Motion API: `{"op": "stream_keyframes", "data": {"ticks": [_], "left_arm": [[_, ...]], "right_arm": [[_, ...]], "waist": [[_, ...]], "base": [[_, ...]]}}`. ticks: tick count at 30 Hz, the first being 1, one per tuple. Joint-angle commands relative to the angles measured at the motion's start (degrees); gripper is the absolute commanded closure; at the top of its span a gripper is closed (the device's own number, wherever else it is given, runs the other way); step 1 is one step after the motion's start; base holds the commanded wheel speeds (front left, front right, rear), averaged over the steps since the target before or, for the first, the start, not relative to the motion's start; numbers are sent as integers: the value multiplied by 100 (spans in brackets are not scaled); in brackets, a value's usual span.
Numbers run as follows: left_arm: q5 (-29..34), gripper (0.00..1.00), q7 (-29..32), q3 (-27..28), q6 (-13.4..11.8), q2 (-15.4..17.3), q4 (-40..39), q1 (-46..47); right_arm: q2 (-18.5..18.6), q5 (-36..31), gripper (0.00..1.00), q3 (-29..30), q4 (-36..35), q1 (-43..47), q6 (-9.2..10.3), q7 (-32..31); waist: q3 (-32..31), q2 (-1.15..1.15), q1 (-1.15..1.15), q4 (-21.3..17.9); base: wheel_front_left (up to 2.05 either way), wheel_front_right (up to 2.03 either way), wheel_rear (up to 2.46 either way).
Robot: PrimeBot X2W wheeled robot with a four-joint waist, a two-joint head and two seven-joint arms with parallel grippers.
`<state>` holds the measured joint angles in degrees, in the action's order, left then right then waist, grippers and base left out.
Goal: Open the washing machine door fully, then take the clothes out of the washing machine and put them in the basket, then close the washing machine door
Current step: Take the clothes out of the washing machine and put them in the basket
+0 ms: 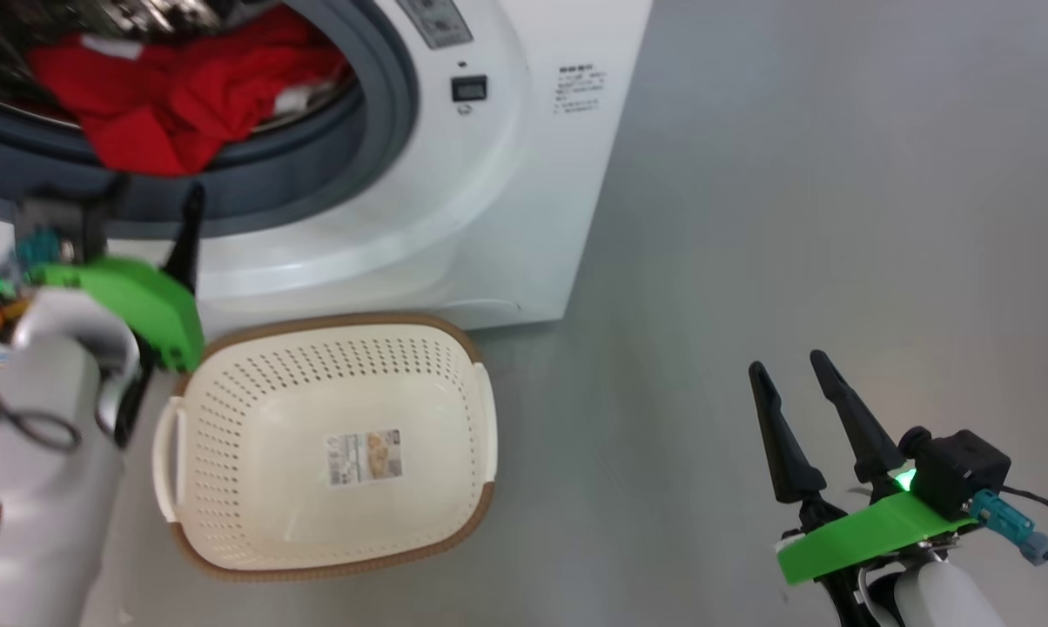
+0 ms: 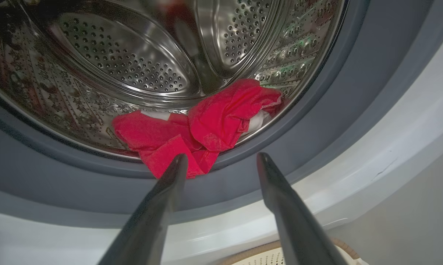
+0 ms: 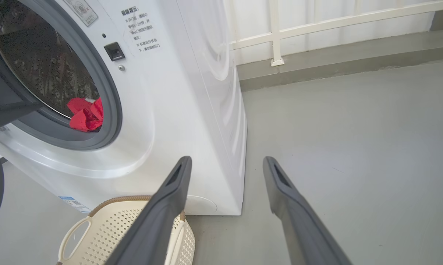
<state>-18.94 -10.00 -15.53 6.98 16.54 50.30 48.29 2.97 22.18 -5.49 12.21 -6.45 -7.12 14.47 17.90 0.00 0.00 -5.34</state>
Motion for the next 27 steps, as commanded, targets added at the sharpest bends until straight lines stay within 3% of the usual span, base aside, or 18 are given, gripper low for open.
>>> {"op": "stream_keyframes", "data": {"ticks": [1,15,27], "left_arm": [[160,0,143,32,-95,280,242,580],[671,0,310,-471,-128,513,1763,2281],[743,0,259,-632,-146,716,2180,2926]], "right_arm": [[-7,142,0,-195,-189,-166,-36,52],[-9,458,0,-418,-334,-574,-36,52],[-9,597,0,-596,-418,-696,-36,52]], "waist": [[390,0,0,-285],[1109,0,0,-702],[1441,0,0,-955]], "base": [[0,0,0],[0,0,0],[0,0,0]]}}
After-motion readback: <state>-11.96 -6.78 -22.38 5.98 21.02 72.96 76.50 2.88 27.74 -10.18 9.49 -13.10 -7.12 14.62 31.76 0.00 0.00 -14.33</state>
